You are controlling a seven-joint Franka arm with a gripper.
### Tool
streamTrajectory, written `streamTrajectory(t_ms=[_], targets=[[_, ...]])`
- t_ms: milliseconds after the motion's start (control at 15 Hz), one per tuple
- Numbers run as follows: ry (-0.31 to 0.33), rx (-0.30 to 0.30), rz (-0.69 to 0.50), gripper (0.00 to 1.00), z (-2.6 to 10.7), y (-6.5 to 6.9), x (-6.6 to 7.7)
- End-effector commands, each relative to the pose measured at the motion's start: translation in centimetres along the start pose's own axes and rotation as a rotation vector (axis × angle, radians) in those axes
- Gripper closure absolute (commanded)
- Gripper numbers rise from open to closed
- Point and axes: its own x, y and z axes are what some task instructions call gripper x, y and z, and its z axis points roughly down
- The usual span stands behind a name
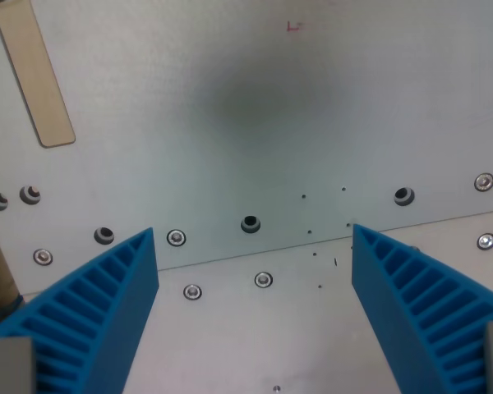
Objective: Move in gripper negative z
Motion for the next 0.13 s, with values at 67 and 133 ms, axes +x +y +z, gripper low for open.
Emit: streamTrajectory(t_ms=[67, 133], targets=[[-0.009, -0.002, 0.003, 0.00, -1.96, 0.33, -0.52], [-0.009, -0.002, 0.003, 0.00, -2.46, 0.32, -0.52]])
